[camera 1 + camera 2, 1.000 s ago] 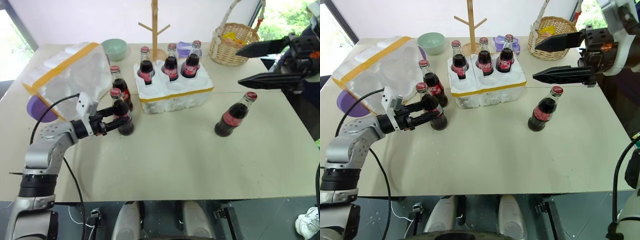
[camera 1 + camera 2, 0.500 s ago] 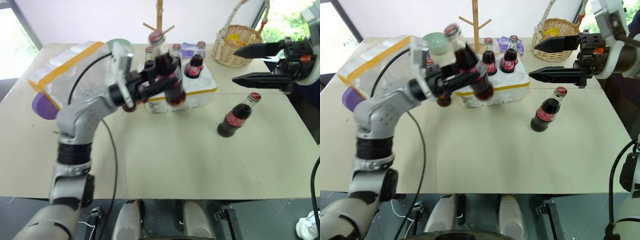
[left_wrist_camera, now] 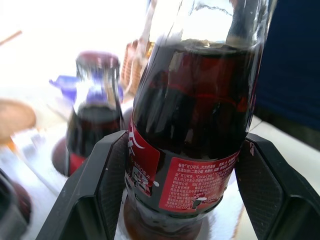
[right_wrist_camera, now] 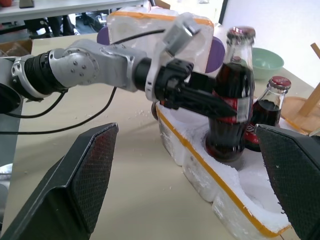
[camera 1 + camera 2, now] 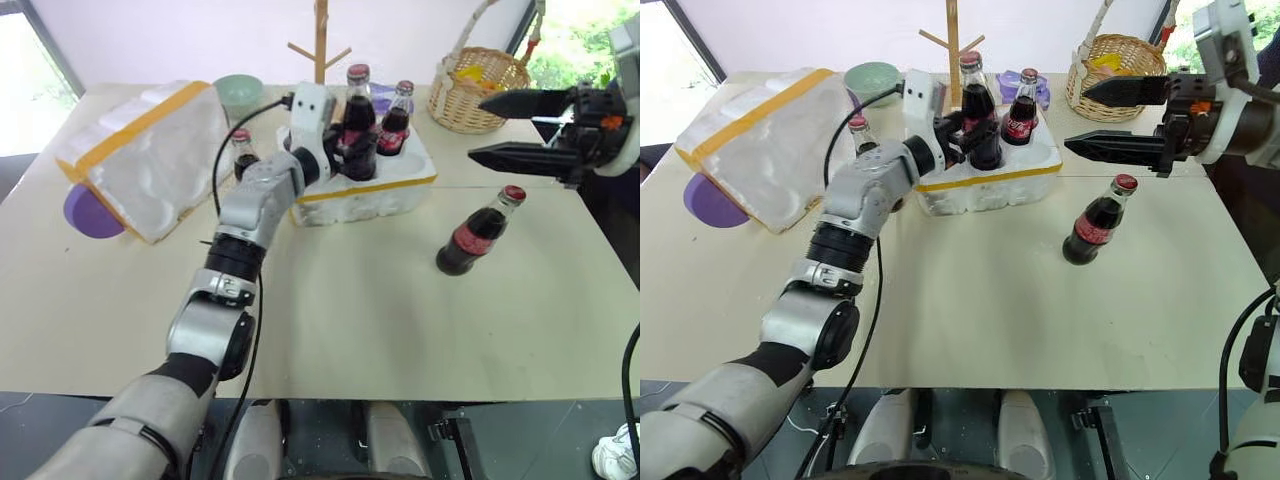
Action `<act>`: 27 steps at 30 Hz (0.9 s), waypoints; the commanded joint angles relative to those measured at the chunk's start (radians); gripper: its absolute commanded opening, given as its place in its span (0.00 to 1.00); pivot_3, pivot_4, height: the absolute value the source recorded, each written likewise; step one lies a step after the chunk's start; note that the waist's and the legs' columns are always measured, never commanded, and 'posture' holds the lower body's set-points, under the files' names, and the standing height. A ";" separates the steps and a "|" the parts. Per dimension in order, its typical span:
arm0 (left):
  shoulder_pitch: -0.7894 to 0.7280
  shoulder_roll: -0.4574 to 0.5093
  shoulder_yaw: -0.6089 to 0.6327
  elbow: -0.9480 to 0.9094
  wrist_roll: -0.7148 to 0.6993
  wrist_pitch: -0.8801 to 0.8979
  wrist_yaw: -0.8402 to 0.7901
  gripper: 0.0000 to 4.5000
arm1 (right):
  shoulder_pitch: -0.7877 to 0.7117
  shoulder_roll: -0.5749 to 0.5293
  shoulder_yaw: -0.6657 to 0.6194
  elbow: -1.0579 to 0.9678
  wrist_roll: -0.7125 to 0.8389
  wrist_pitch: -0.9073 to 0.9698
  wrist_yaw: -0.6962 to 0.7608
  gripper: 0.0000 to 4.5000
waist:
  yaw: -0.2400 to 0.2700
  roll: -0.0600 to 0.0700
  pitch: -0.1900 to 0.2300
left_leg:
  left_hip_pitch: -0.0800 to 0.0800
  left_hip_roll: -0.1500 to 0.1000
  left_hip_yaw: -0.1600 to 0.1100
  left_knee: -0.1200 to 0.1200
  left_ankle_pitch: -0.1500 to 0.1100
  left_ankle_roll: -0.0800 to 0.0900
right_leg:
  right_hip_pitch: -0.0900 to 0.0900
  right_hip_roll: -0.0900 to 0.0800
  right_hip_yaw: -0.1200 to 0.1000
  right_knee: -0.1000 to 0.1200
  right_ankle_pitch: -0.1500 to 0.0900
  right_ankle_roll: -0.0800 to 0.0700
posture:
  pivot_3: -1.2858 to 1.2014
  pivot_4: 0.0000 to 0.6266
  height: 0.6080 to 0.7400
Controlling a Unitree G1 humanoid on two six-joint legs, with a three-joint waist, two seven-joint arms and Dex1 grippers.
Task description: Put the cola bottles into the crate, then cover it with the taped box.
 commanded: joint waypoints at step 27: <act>0.518 0.459 0.283 -0.868 -0.387 0.421 -0.352 0.99 | 0.041 -0.030 0.034 0.036 -0.115 -0.119 0.016 1.00 | -0.028 0.001 0.000 | -0.004 0.001 -0.001 0.001 0.001 -0.001 | -0.005 0.000 0.000 0.004 0.001 0.001 | 0.52 0.24 1.00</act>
